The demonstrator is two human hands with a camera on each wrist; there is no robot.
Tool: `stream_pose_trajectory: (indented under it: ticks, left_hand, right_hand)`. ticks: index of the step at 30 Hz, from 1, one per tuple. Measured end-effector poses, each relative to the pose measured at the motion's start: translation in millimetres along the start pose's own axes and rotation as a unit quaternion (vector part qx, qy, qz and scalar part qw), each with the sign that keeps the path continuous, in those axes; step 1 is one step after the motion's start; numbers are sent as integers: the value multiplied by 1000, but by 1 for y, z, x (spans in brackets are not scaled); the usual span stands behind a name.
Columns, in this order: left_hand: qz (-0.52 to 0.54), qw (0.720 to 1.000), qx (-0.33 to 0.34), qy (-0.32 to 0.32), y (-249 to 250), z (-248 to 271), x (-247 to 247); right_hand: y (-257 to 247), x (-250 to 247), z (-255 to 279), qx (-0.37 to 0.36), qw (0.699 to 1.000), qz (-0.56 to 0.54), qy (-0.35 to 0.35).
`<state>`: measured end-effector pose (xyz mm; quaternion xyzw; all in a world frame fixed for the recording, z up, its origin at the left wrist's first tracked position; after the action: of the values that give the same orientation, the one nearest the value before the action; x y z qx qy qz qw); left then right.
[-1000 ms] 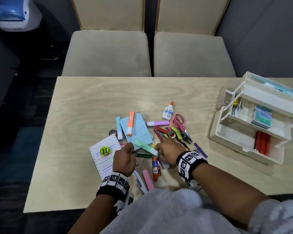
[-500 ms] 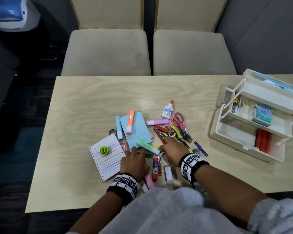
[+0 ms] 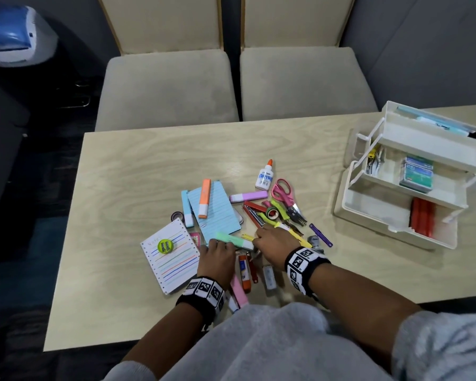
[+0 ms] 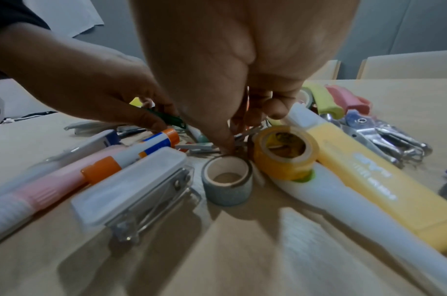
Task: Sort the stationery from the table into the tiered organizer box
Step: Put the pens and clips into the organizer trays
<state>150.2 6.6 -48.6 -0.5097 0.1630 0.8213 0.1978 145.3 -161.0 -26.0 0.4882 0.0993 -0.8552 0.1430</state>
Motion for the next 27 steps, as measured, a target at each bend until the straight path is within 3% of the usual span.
stream_pose_trajectory:
  ticks: [6,8,11,14,18,20,23,25,27]
  left_hand:
    - [131,991,23,19,-15,4,-3]
    - [206,978,23,33,-21,5,-6]
    - [328,942,-36,58,-32,7,-12]
    - [507,857,-96,22,-40,8,-11]
    - [740,656,-142,-37,-34,9,-12]
    - [780,607,-142,-55,-28,7,-18]
    - [812,560,-144,-82,-20,-2,-30]
    - [834,523,-139,-109,-13,-7,-38]
    - [843,504,-130,-133,-4,-12,-48]
  right_hand:
    - [5,0,4,7,1000,7,4]
    - [8,-4,8,6,1000,0,21]
    - [13,-13,14,17,998,-48,49]
    - [24,-13,20,71,982,-160,72]
    - [32,-11,33,108,932,-330,108]
    - [32,-15,41,133,886,-420,142]
    - [30,-26,49,145,821,-530,156]
    - [28,-34,52,136,794,-579,129]
    - [27,-38,52,132,774,-611,107]
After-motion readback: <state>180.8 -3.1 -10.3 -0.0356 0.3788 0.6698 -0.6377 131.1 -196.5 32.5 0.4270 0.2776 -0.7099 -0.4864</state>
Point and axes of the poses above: each hand's wrist, its own z-axis away from the middle knuckle, its own x-axis out of the palm, y = z × x, the point moved 2 cm from there along -z, towards the middle knuckle, and after that the axes turned 3 degrees about z, right-handed, at the moved point
